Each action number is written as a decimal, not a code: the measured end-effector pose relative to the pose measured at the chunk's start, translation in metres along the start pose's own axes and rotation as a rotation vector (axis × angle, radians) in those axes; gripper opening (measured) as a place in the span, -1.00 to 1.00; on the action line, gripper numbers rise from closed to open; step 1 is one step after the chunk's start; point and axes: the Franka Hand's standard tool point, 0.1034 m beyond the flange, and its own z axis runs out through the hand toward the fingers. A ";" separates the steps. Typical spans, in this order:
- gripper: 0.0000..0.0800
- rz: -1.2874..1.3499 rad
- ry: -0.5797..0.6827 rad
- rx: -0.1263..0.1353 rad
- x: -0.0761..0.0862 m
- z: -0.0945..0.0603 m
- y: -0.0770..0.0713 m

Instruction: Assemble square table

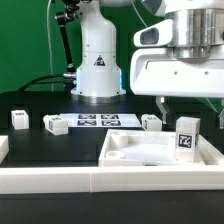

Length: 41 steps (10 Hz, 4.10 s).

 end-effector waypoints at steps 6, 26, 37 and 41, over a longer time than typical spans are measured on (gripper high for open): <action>0.62 -0.171 -0.001 0.013 -0.030 -0.005 -0.013; 0.62 -0.532 -0.005 -0.009 -0.111 0.010 0.039; 0.62 -0.717 -0.011 -0.020 -0.170 0.023 0.093; 0.62 -0.802 -0.020 -0.028 -0.174 0.027 0.110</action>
Offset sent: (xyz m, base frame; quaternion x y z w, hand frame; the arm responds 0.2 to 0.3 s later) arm -0.0178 0.0174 0.0053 -0.0377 0.0081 -0.1966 0.9797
